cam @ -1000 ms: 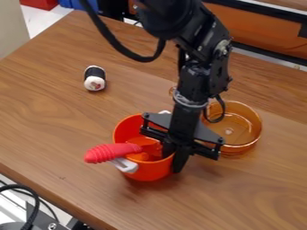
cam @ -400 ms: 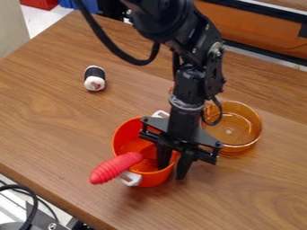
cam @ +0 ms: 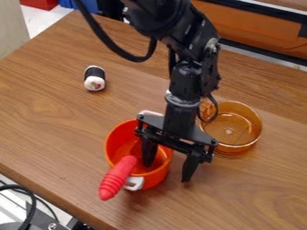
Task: Move the red object to the middle of the table
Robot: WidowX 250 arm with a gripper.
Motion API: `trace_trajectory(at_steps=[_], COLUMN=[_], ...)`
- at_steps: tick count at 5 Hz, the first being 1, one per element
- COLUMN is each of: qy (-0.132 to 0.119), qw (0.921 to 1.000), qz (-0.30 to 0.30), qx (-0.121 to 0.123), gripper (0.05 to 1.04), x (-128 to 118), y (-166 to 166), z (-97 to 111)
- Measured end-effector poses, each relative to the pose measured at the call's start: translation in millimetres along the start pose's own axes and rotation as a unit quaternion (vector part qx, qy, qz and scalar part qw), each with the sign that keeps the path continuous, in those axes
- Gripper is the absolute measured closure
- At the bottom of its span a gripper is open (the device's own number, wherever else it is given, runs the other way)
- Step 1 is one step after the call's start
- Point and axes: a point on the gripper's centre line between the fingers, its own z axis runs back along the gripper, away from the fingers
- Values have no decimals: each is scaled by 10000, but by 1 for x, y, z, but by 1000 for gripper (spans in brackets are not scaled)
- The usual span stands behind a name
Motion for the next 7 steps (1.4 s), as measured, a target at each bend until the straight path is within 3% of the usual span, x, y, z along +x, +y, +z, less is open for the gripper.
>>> trace_trajectory(at_steps=[2, 4, 6, 7], qy=[226, 102, -471, -865], qw=[9996, 9993, 9973, 9940], qz=[10, 50, 269, 566], qx=[-147, -358, -492, -350], gripper=[87, 87, 87, 87], x=[5, 8, 14, 32], y=[8, 8, 16, 35], z=[12, 32, 56, 66])
